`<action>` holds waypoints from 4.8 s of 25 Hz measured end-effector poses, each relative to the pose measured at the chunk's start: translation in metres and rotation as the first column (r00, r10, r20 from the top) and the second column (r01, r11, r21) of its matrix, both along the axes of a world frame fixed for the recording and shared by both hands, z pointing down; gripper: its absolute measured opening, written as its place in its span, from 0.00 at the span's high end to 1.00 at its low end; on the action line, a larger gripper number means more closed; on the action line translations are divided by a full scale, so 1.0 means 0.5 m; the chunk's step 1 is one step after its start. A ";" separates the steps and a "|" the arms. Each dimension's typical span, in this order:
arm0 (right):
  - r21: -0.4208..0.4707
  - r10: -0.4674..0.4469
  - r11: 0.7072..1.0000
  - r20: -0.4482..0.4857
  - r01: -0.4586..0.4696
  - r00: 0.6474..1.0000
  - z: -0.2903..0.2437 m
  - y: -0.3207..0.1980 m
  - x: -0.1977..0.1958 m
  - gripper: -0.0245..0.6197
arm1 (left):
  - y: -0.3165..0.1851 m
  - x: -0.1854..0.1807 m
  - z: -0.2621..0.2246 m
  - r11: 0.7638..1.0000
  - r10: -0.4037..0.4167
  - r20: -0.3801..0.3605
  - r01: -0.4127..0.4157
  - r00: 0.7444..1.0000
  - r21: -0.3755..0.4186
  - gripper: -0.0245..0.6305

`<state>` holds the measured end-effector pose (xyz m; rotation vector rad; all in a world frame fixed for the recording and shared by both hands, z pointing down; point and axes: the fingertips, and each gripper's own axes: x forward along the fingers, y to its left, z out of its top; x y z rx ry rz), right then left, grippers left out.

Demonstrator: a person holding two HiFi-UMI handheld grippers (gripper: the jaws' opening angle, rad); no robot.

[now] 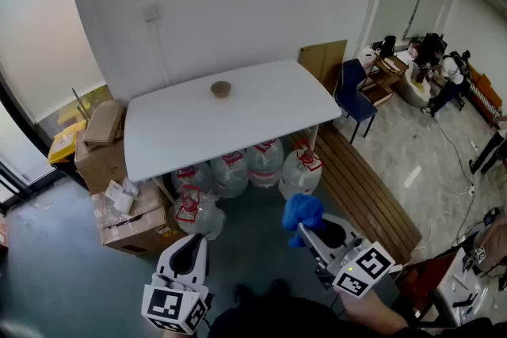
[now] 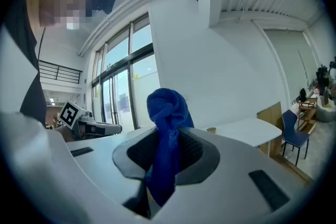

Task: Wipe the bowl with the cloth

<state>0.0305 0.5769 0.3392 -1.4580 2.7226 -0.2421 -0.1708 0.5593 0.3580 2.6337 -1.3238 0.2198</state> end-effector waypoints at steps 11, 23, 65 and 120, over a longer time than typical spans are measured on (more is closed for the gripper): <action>-0.022 0.000 1.000 0.040 0.001 0.999 0.005 -0.024 -0.030 0.85 | -0.019 -0.031 0.008 1.000 0.005 -0.007 -0.005 1.000 -0.009 0.92; -0.075 -0.002 0.997 0.118 0.011 0.993 0.026 -0.053 -0.102 0.85 | -0.053 -0.091 0.033 1.000 0.025 -0.023 -0.025 0.999 -0.018 0.92; -0.140 -0.110 0.980 0.203 0.140 0.973 0.075 -0.679 0.263 0.85 | -0.671 0.258 0.041 0.997 -0.069 0.011 0.070 0.998 -0.036 0.92; -0.394 -0.292 0.854 0.180 0.341 0.939 0.232 -1.463 0.023 0.85 | -1.443 0.191 0.337 0.946 0.114 0.158 -0.059 0.981 -0.318 0.76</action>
